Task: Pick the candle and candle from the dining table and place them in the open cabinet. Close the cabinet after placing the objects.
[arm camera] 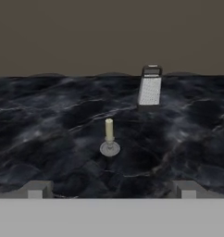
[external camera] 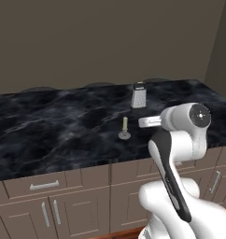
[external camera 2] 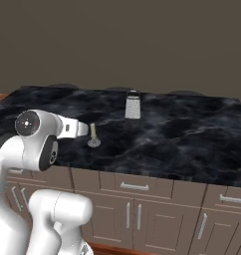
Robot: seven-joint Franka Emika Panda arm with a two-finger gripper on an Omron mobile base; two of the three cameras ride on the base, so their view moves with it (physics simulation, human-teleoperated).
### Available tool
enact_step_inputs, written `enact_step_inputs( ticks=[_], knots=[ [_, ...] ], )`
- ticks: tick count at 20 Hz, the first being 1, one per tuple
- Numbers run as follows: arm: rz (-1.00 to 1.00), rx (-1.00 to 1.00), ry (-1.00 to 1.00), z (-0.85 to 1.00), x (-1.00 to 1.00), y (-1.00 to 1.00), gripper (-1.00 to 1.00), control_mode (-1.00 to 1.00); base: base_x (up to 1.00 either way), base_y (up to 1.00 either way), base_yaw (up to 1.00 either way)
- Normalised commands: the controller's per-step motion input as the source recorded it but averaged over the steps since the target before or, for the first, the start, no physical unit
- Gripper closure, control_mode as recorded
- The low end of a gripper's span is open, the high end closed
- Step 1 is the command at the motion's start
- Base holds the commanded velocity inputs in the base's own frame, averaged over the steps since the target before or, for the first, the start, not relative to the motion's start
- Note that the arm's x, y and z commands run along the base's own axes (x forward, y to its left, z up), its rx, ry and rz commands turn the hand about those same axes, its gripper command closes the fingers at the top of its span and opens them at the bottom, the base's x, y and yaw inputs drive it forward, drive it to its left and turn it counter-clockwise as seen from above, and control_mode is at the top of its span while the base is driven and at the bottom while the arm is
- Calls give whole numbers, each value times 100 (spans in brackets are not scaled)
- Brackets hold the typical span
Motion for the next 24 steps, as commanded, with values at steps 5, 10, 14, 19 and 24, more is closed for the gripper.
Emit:
enact_step_inputs(
  ticks=[5, 10, 14, 19, 24],
  knots=[
    [0, 0, -7, -42, 16, 9, -100, -100, 0, 0, 0],
    [0, 0, -5, -38, 5, 12, -100, -100, 0, 0, 0],
    [0, 0, -5, -40, 7, 6, -100, -100, 0, 0, 0],
    [0, 0, -5, -37, 6, 0, -100, -100, 0, 0, 0],
    [0, 0, -6, -32, 9, 0, -100, -100, 0, 0, 0]
  ],
)
